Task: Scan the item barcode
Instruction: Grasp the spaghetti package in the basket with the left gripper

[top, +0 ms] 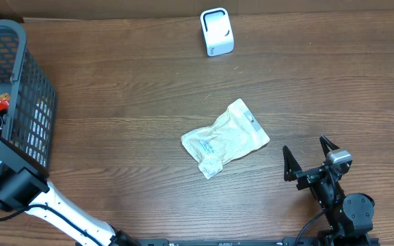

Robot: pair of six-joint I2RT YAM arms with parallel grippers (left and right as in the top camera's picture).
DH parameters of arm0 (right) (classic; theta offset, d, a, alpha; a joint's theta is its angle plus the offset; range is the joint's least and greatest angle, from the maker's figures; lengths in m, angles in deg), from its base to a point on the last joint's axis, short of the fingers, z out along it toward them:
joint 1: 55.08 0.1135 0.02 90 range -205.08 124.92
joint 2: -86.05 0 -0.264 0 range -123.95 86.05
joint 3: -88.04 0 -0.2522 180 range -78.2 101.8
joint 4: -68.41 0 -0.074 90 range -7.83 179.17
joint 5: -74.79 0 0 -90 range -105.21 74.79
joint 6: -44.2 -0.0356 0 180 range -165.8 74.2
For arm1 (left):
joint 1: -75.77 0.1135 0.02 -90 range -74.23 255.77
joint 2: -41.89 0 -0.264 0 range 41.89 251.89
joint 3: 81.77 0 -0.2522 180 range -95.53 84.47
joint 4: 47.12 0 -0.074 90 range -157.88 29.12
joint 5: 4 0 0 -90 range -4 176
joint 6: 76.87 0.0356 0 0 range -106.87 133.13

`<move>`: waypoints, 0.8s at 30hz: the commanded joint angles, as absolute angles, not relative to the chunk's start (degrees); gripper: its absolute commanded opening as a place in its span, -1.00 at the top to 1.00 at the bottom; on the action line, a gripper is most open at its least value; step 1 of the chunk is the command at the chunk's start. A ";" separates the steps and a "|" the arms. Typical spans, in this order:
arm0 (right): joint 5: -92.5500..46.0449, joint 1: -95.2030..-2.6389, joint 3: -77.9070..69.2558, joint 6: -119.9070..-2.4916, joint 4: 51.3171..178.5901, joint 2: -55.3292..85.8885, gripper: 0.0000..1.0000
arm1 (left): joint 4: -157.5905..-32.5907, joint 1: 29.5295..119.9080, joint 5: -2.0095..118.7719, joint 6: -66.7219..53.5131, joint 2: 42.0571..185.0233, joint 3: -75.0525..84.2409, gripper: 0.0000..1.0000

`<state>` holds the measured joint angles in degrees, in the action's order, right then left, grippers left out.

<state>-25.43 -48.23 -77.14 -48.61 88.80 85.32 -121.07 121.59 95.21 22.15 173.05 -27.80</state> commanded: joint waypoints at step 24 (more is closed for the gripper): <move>-25.12 -48.19 -76.55 -48.81 88.61 85.78 -1.00 | -130.07 119.23 76.94 9.45 149.68 -51.80 0.92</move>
<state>-25.43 -48.23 -77.14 -48.61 88.82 85.32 -131.21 119.60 82.86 13.34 157.46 -48.47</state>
